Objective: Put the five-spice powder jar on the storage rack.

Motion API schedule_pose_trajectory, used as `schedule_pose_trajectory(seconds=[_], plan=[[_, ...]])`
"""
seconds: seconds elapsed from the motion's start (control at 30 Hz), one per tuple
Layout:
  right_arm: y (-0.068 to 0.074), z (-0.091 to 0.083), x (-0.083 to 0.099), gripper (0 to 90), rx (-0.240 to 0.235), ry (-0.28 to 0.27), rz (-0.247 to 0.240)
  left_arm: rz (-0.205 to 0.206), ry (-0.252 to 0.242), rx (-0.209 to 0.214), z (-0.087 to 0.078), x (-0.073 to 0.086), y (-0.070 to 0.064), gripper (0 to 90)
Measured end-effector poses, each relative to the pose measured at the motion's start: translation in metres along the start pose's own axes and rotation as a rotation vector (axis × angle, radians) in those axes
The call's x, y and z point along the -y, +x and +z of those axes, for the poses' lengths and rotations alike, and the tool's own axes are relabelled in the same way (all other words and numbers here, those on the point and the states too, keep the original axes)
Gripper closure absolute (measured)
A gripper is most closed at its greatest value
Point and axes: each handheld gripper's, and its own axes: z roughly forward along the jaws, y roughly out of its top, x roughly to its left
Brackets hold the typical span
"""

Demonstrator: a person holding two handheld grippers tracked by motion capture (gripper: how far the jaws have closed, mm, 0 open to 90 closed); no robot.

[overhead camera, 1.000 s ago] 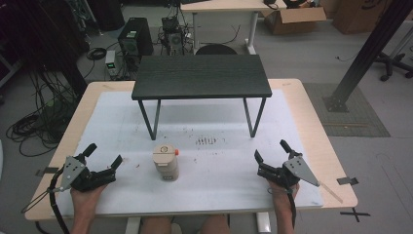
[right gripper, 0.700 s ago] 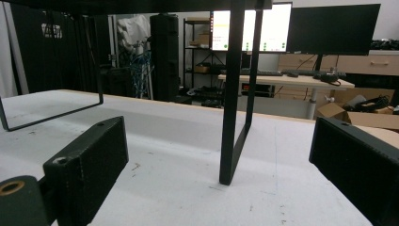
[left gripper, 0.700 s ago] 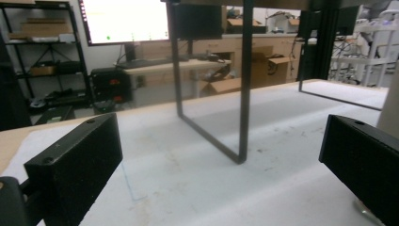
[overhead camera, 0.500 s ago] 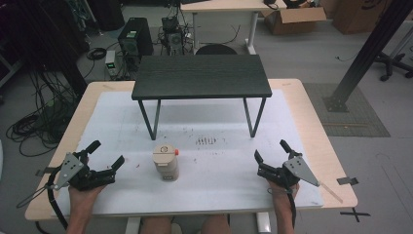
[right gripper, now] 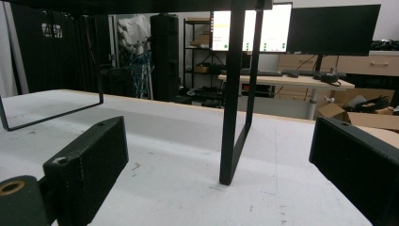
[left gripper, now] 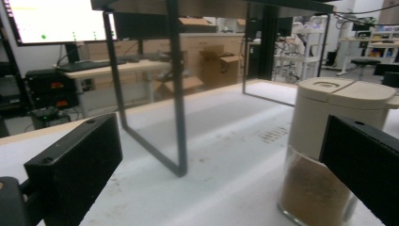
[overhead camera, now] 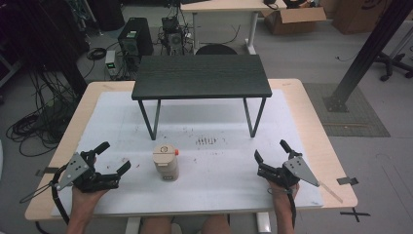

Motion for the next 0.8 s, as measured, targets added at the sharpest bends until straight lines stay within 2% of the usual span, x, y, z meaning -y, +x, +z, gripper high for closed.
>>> schedule_pose_trajectory(seconds=[0.3,0.43,0.8], plan=[[0.000,0.000,0.000,4.5,-0.001,0.000,0.001,0.007,0.005,0.067,0.009,-0.003,-0.014,0.3],[0.000,0.000,0.000,4.5,-0.002,0.000,0.001,0.019,0.030,0.113,0.016,-0.002,-0.022,0.2],[0.000,0.000,0.000,4.5,-0.001,0.000,0.000,0.008,0.030,0.167,0.025,-0.004,-0.038,0.3]])
